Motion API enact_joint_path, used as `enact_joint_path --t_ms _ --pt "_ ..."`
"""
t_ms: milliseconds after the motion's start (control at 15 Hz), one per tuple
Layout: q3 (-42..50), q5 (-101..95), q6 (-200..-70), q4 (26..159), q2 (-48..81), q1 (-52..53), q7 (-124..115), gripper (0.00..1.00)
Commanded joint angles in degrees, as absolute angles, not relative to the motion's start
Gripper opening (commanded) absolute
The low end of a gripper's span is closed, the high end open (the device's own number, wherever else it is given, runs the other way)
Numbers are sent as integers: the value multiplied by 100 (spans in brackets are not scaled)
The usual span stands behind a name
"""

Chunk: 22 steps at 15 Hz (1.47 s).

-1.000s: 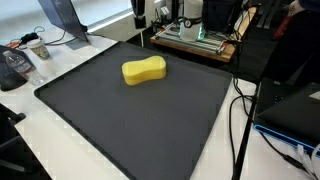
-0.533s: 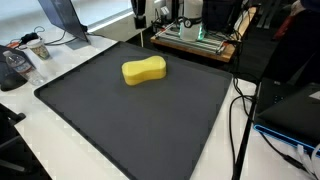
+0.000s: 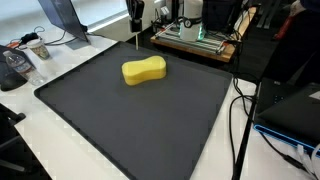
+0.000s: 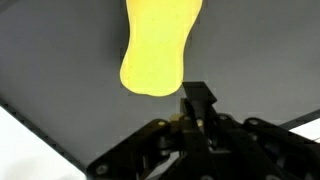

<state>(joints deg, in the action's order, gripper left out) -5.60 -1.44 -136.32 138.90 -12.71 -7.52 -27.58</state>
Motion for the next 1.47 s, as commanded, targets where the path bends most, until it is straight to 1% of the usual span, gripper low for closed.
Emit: enact_joint_path --t_ms 0,400,800,1400 --pt "-782 -952 -13217 13338 -908 -591 -3225 3" --pt "-1088 -1926 -12032 12502 -366 -43 -3728 3" --pt "-1150 -2631 -11072 11738 301 568 -3921 3" --pt "-996 -3285 -10376 10930 1386 1261 -4047 3"
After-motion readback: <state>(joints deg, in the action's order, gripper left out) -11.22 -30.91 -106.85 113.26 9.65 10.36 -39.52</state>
